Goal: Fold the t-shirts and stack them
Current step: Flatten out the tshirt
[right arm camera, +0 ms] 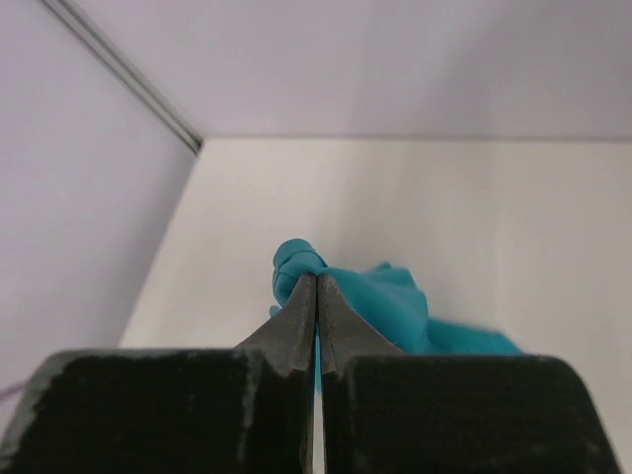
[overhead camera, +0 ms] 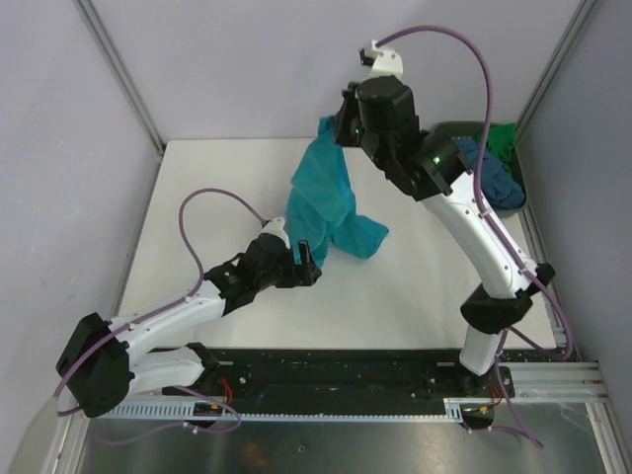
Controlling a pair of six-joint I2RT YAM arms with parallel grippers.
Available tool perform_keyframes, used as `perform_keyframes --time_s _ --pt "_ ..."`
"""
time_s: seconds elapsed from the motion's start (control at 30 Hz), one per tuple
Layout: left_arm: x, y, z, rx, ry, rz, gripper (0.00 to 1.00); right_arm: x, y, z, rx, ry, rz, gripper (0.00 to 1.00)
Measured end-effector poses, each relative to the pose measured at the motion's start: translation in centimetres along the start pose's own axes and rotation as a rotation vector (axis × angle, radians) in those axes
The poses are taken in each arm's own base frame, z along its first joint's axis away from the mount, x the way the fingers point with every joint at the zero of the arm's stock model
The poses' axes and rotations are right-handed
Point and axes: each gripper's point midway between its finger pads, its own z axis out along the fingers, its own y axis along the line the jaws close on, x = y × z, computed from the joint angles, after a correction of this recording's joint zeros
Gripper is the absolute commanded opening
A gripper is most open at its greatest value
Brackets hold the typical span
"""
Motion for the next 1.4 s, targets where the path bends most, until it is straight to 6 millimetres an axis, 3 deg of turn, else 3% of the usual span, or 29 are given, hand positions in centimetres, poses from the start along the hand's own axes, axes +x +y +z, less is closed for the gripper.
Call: perform_keyframes --time_s 0.1,0.2,0.37,0.57,0.9,1.1,1.4 --pt "0.5 -0.9 0.3 0.024 0.006 0.007 0.86 -3.2 1.3 0.3 -0.01 -0.087 0.036 0.0" --pt "1.0 -2.0 0.5 0.053 0.008 0.016 0.85 -4.2 1.6 0.4 0.003 -0.125 0.045 0.0" --pt "2.1 -4.4 1.6 0.104 0.006 0.026 0.85 -3.8 1.1 1.0 0.047 -0.14 0.026 0.0" --pt "4.2 -6.6 4.9 0.074 0.009 0.021 0.91 -3.1 0.6 1.4 0.09 -0.137 -0.006 0.0" --pt "1.1 -15.2 12.4 0.021 -0.154 -0.112 0.91 -1.6 1.0 1.7 0.116 -0.119 -0.035 0.0" --pt "0.7 -15.2 15.3 -0.071 -0.192 -0.14 0.88 -1.0 1.1 1.7 0.117 -0.107 -0.046 0.0" --pt "1.1 -11.9 15.6 -0.212 -0.211 -0.146 0.84 -1.6 1.0 0.8 0.114 -0.115 -0.041 0.0"
